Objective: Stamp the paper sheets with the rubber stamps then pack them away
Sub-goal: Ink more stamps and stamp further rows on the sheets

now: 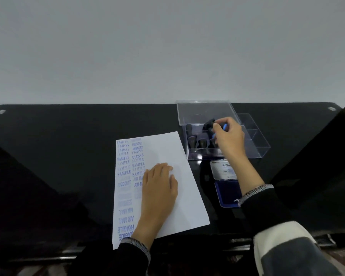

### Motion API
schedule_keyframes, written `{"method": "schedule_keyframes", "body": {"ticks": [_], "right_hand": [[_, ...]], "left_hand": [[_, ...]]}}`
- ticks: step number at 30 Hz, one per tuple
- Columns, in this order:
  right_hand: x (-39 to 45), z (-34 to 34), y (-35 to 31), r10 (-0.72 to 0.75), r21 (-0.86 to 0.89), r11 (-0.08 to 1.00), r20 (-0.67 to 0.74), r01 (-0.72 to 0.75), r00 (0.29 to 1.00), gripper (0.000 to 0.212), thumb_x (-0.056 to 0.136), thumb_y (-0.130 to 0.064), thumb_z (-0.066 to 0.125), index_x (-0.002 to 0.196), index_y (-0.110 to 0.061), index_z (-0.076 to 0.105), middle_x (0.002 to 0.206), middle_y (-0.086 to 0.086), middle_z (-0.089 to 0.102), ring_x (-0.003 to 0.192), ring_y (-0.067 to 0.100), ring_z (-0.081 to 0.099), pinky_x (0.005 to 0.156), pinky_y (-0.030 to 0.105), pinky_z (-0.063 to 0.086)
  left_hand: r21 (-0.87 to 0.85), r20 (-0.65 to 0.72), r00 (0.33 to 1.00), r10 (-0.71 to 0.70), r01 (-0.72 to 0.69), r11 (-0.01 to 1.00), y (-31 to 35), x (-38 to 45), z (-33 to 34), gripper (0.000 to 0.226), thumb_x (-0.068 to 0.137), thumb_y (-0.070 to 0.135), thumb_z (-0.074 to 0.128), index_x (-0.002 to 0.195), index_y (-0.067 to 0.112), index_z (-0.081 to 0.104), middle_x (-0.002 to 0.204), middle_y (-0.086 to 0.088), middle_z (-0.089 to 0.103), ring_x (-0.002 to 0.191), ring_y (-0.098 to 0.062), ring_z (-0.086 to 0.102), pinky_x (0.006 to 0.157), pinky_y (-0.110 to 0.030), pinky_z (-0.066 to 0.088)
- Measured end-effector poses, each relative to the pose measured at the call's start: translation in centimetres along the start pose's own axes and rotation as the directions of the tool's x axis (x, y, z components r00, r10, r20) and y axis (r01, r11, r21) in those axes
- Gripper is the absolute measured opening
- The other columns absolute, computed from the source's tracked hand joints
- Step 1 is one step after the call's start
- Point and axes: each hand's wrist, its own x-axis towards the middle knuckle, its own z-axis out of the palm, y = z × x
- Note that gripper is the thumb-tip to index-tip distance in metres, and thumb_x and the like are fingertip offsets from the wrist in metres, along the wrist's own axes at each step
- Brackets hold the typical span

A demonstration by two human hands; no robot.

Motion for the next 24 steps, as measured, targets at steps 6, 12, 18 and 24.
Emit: {"method": "schedule_keyframes", "body": {"ticks": [6, 12, 18, 24], "right_hand": [[3.1, 1.5, 0.3, -0.031, -0.162, 0.986, 0.100, 0.047, 0.995, 0.019, 0.091, -0.018, 0.056, 0.109, -0.015, 0.061, 0.104, 0.009, 0.061, 0.088, 0.021, 0.063, 0.067, 0.025, 0.052], [5.0, 2.6, 0.5, -0.007, -0.207, 0.978, 0.151, 0.039, 0.989, 0.019, 0.092, -0.022, 0.057, 0.102, -0.011, 0.045, 0.108, 0.014, 0.056, 0.083, 0.027, 0.063, 0.064, 0.028, 0.050], [6.3, 3.0, 0.2, -0.055, -0.351, 0.931, 0.147, 0.104, 0.988, 0.028, 0.091, -0.030, 0.062, 0.100, -0.004, 0.059, 0.100, 0.013, 0.062, 0.085, 0.021, 0.056, 0.072, 0.028, 0.041], [5.7, 3.4, -0.2, -0.148, -0.430, 0.873, 0.218, 0.231, 0.965, 0.024, 0.092, -0.026, 0.061, 0.105, -0.007, 0.053, 0.103, 0.010, 0.061, 0.082, 0.022, 0.054, 0.071, 0.030, 0.043]], "left_hand": [[0.020, -0.002, 1.000, -0.001, 0.001, 1.000, -0.1, 0.1, 0.2, 0.023, 0.095, 0.025, 0.045, 0.116, 0.024, 0.054, 0.123, 0.010, 0.052, 0.119, -0.010, 0.045, 0.115, -0.036, 0.024], [0.021, -0.014, 1.000, -0.003, 0.003, 1.000, -0.2, 0.1, 0.2, 0.022, 0.094, 0.024, 0.046, 0.114, 0.023, 0.054, 0.121, 0.010, 0.052, 0.117, -0.010, 0.045, 0.114, -0.037, 0.027], [0.021, -0.034, 0.999, 0.003, -0.002, 1.000, -0.2, 0.1, 0.4, 0.021, 0.093, 0.024, 0.049, 0.114, 0.022, 0.056, 0.119, 0.008, 0.055, 0.116, -0.013, 0.047, 0.108, -0.042, 0.035], [0.000, -0.041, 0.999, -0.002, 0.002, 1.000, -0.2, 0.0, 0.4, 0.022, 0.093, 0.024, 0.049, 0.113, 0.021, 0.057, 0.118, 0.008, 0.055, 0.115, -0.013, 0.047, 0.107, -0.042, 0.036]]}}
